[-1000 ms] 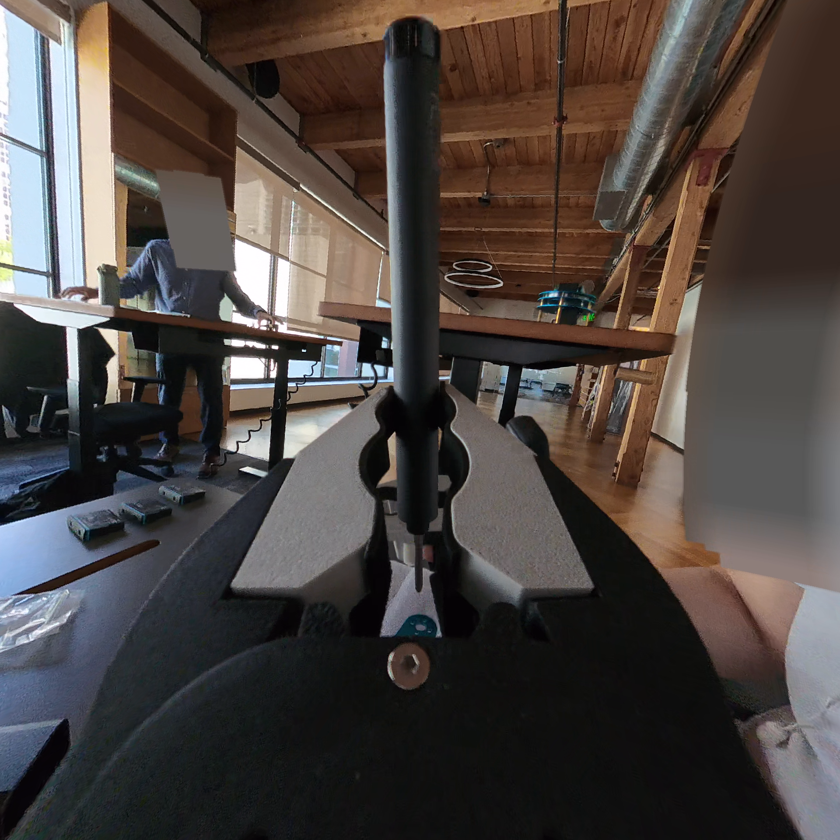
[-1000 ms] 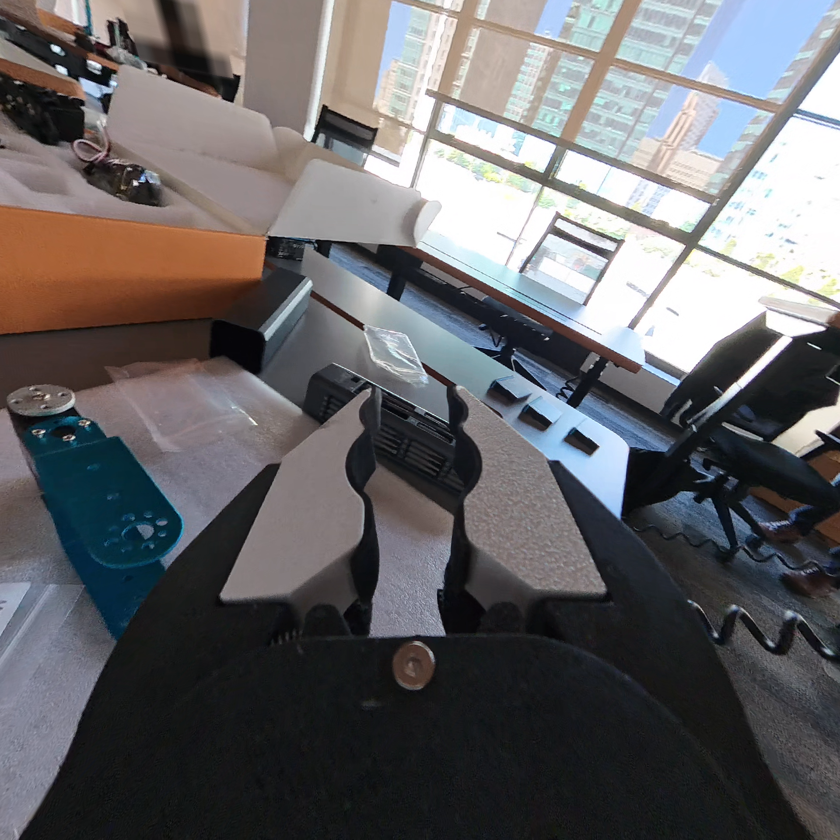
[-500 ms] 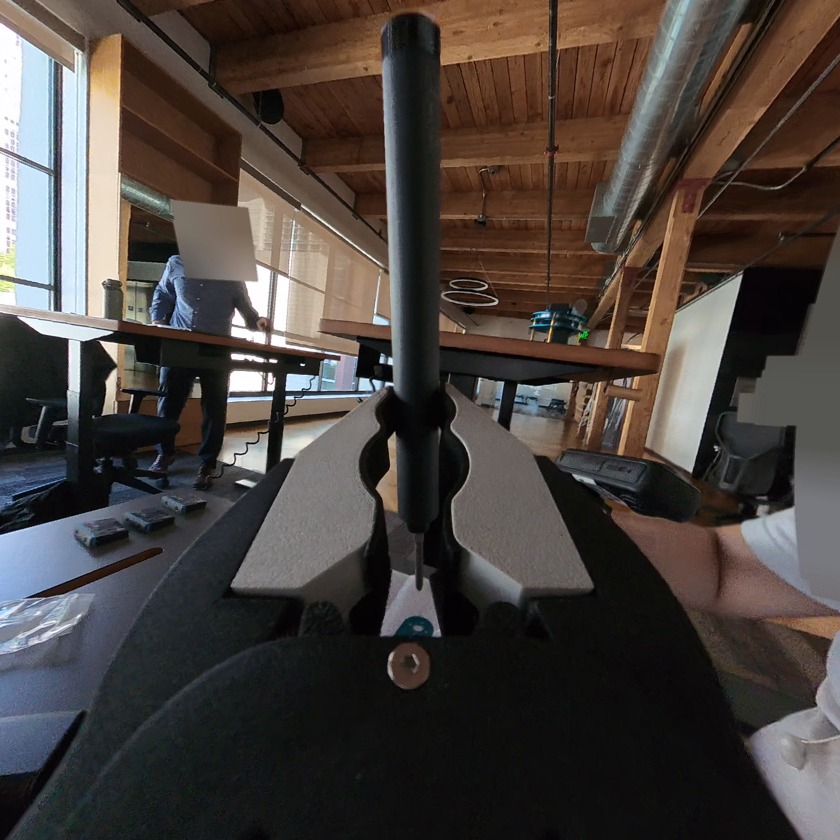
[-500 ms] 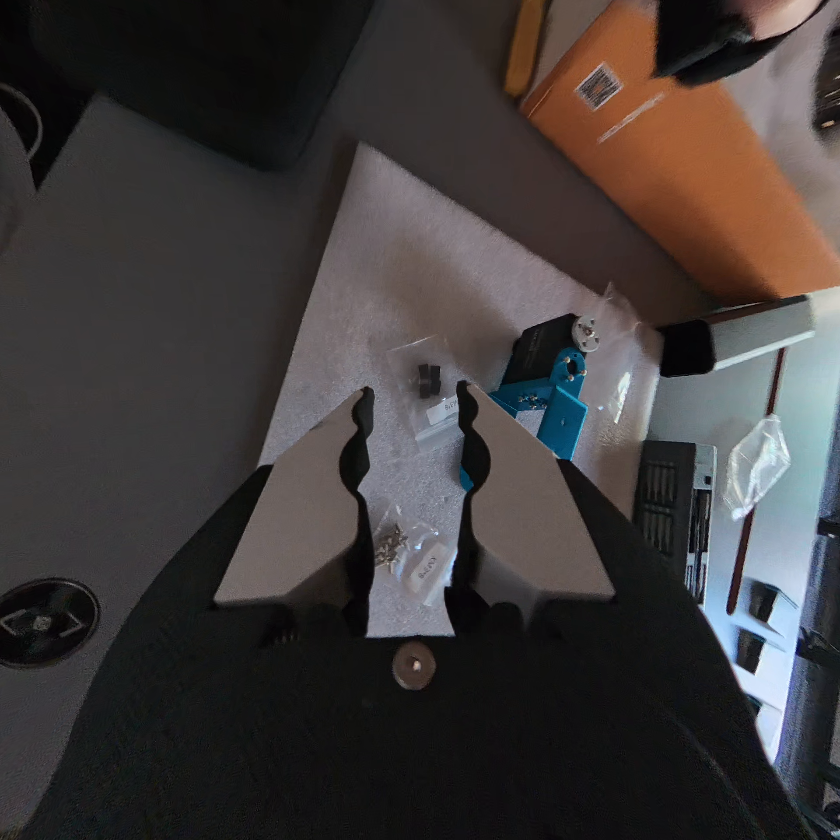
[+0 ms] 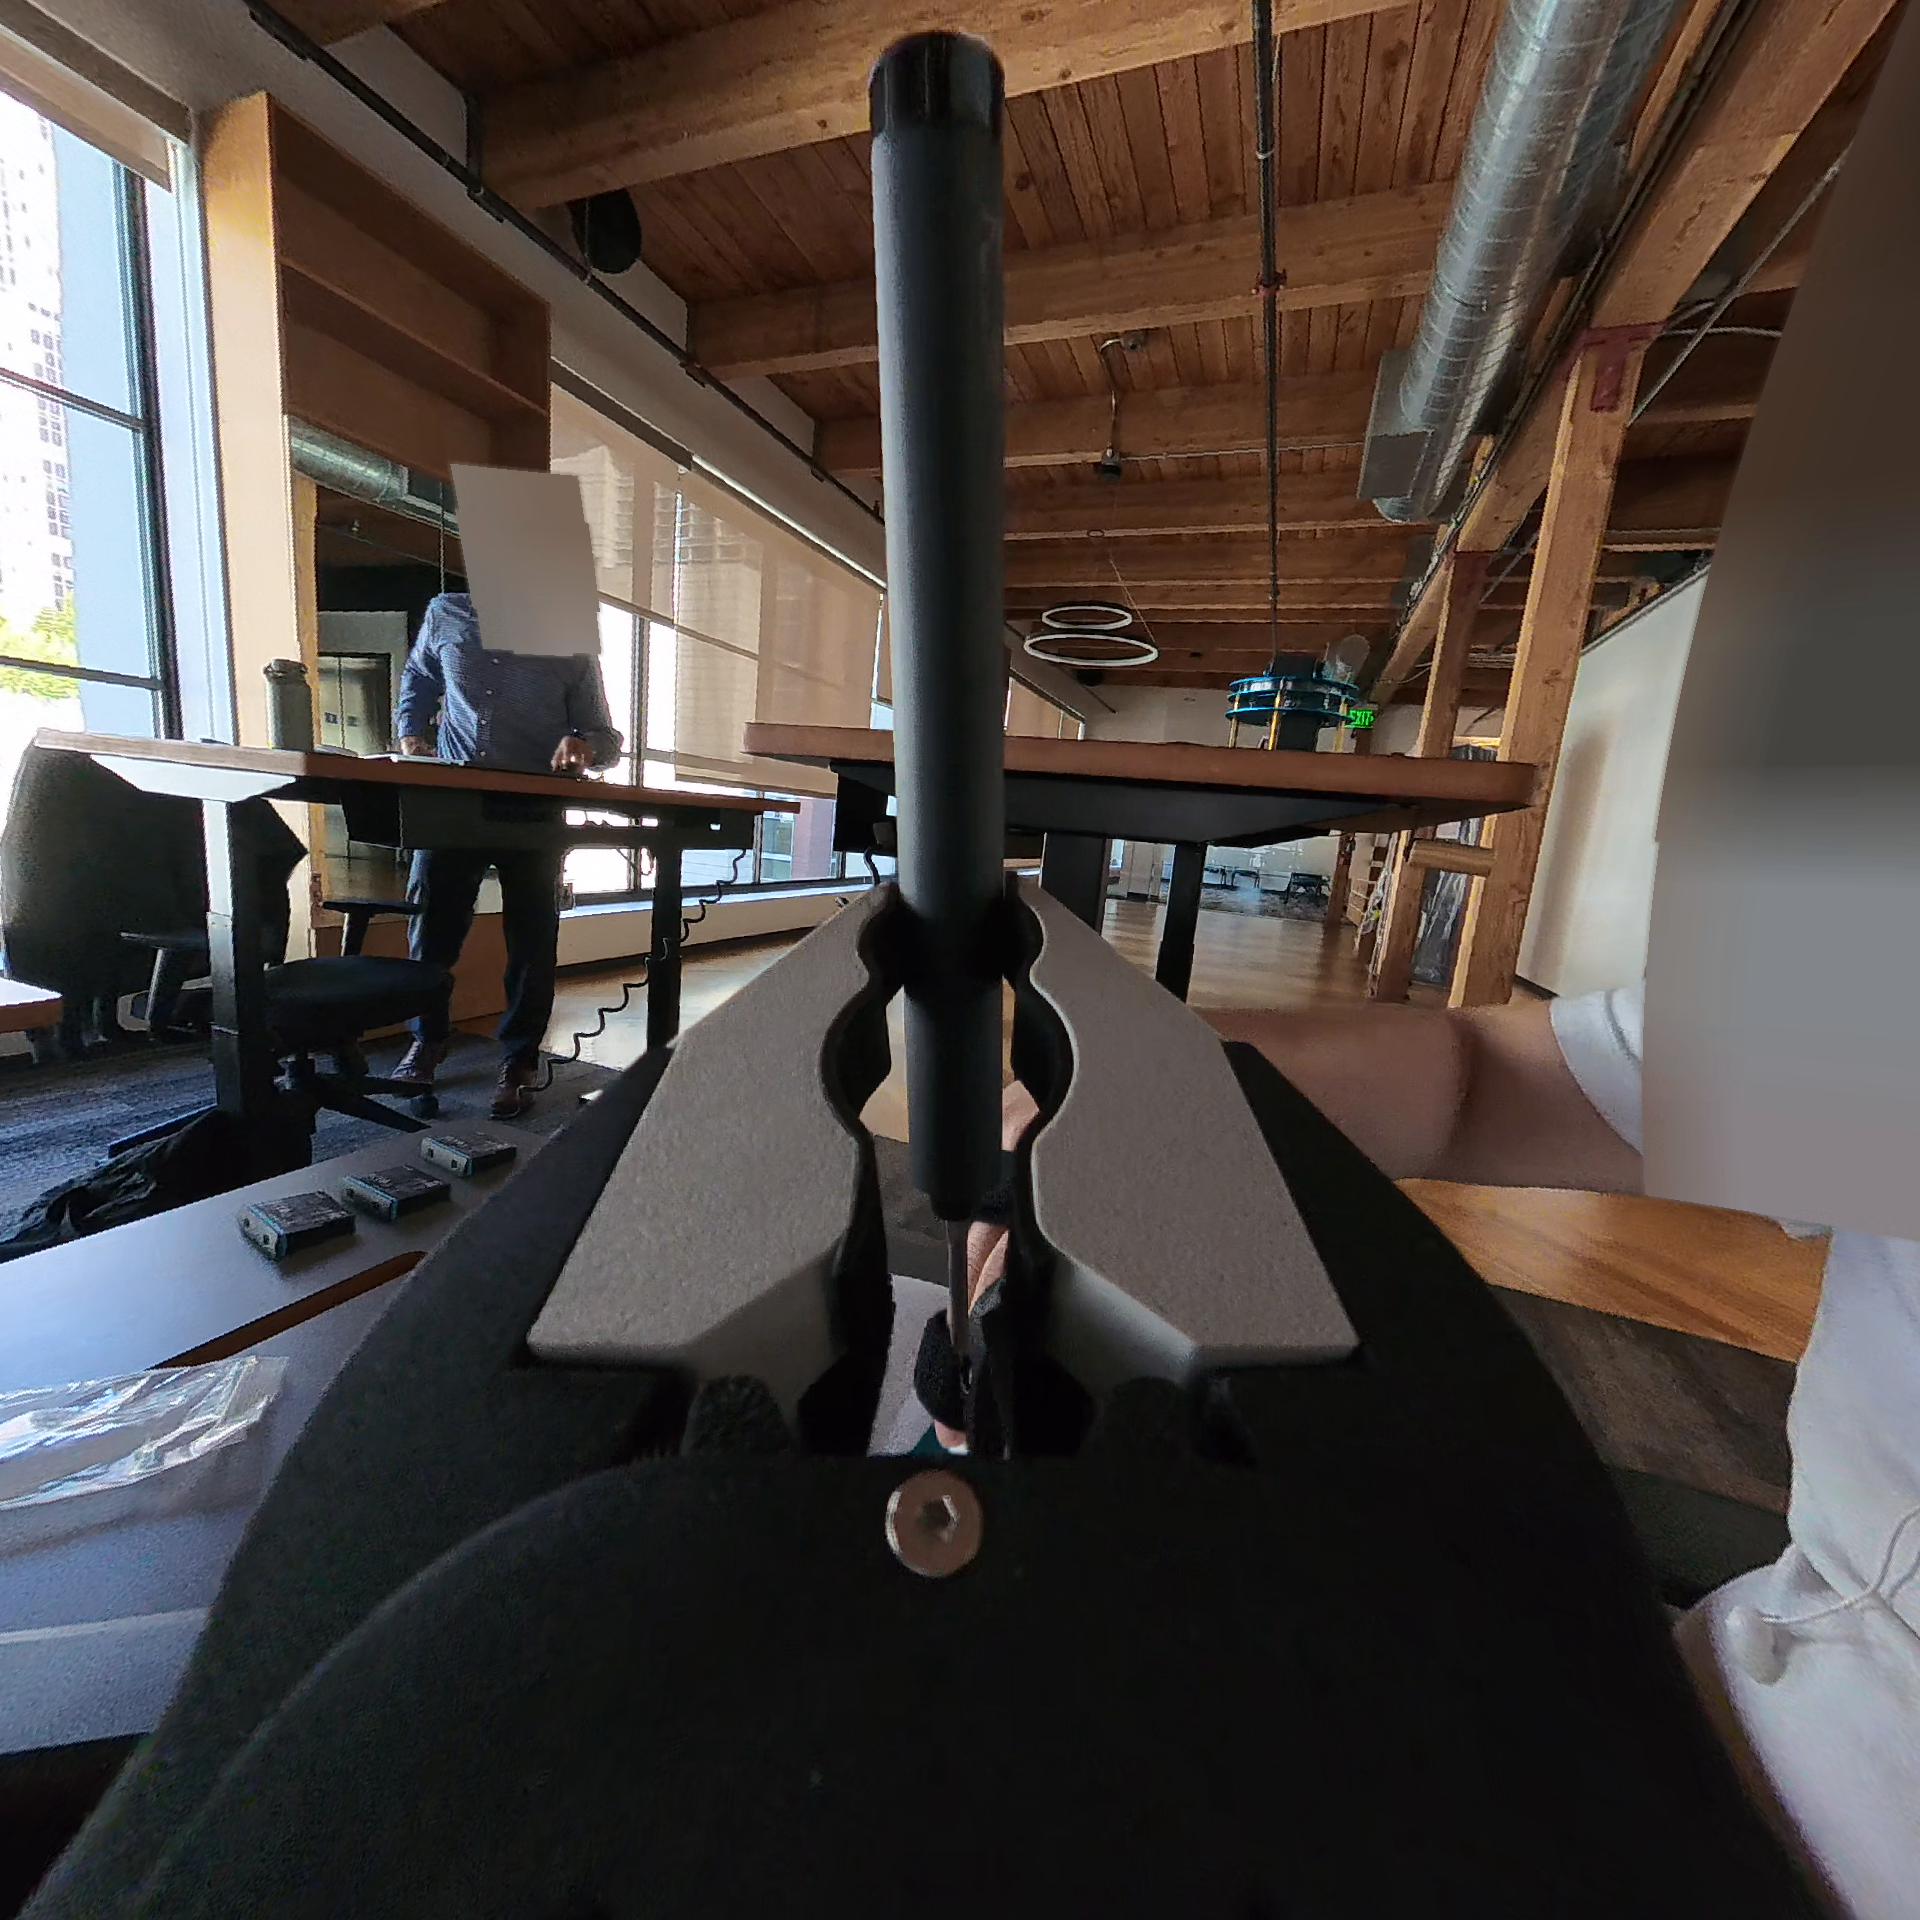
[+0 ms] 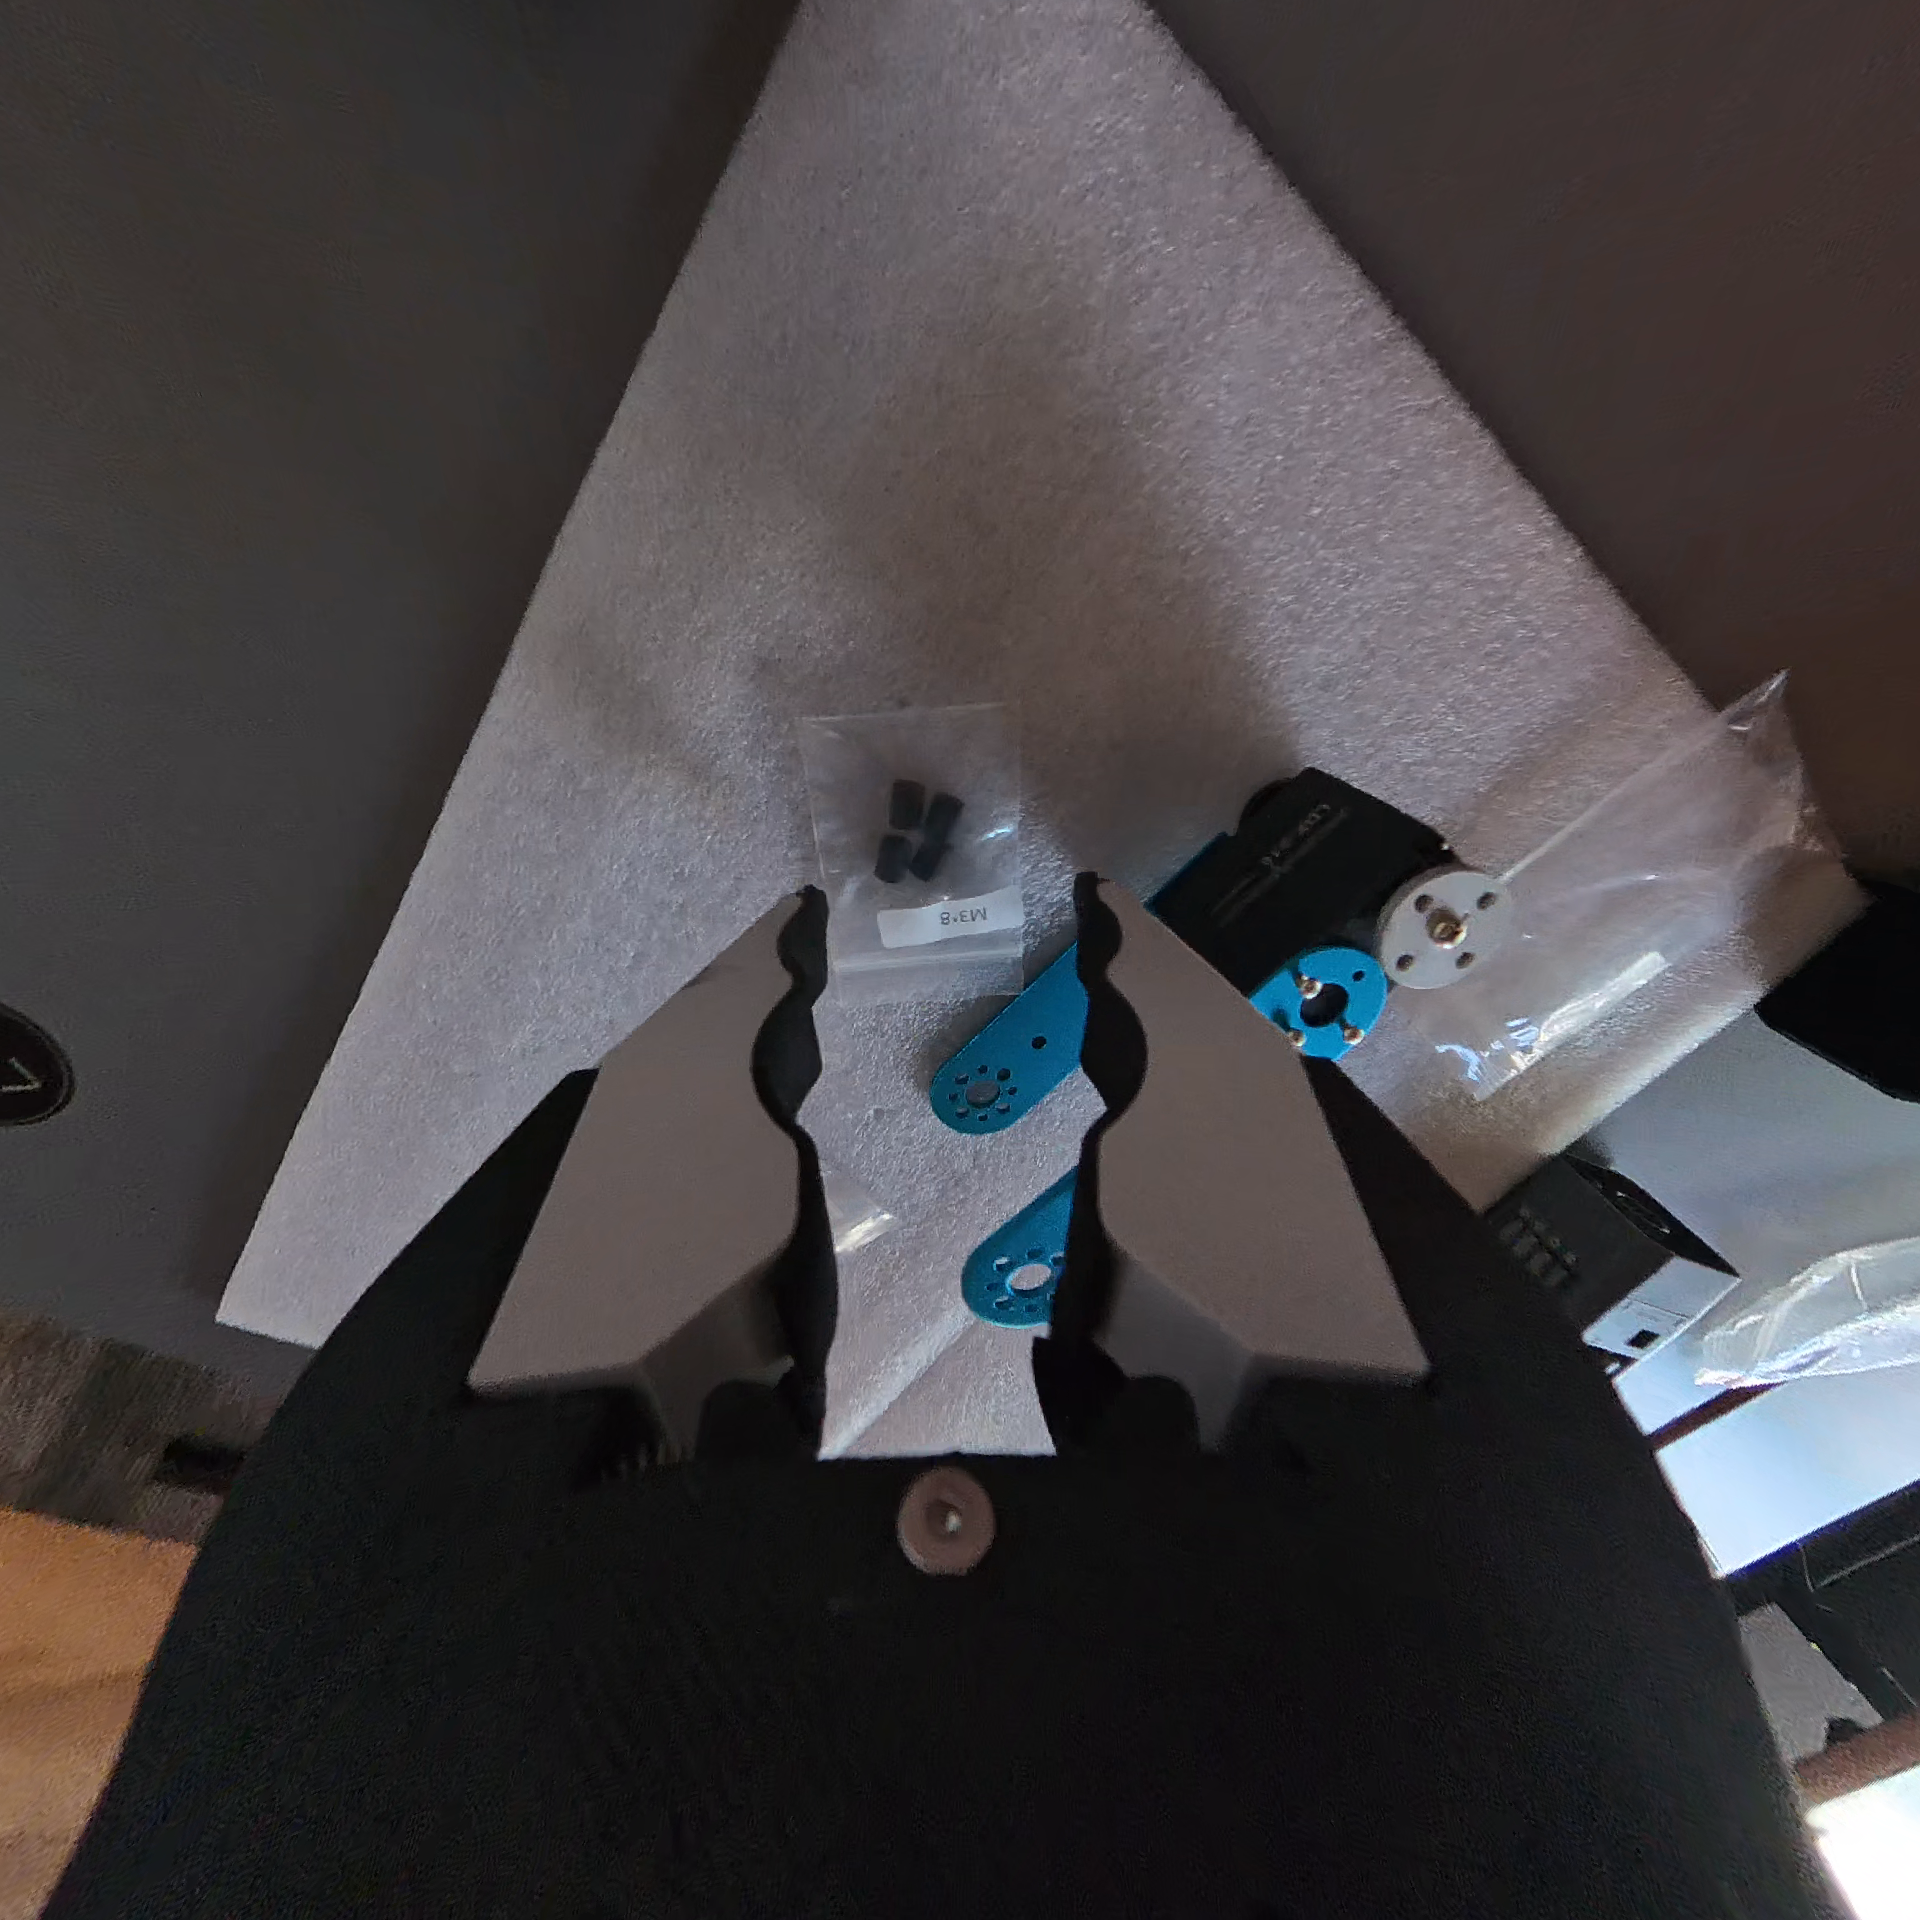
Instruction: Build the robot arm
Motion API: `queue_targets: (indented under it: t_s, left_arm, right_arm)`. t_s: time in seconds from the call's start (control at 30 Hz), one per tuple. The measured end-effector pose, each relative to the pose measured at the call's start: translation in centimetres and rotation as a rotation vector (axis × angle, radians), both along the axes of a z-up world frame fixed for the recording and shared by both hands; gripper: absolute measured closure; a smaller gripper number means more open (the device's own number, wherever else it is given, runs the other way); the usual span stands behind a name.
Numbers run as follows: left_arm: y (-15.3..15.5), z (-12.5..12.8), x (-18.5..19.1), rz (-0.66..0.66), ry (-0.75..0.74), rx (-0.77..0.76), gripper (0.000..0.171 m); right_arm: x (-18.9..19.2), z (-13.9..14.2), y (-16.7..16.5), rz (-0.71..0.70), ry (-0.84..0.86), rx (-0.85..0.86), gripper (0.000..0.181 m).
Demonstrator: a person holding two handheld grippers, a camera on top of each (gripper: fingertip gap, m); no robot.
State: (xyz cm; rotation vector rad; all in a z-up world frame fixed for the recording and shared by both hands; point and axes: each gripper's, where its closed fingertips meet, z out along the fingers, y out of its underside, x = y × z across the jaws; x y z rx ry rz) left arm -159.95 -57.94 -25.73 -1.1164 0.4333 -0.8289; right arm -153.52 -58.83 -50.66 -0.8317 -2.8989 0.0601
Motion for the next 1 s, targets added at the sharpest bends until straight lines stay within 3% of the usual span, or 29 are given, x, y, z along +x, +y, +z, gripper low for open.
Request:
queue_targets:
  t_s: [0.53, 0.67, 0.83, 1.0]
  left_arm:
    - [-1.5, 1.6, -2.0, 0.025, -0.034, 0.058, 0.156]
    - [-1.7, 1.7, -2.3, 0.027, -0.044, 0.064, 0.156]
    - [-1.7, 1.8, -2.7, 0.025, -0.059, 0.062, 0.156]
    - [-1.7, 1.8, -2.9, 0.022, -0.067, 0.059, 0.155]
  right_arm:
    - [0.5, -1.2, 0.5, 0.194, -0.244, 0.339, 0.126]
    - [0.5, -1.3, 0.5, 0.163, -0.261, 0.346, 0.128]
    - [1.6, -1.1, 0.1, 0.147, -0.237, 0.374, 0.154]
    - [3.0, -0.5, -0.4, 0.126, -0.158, 0.38, 0.159]
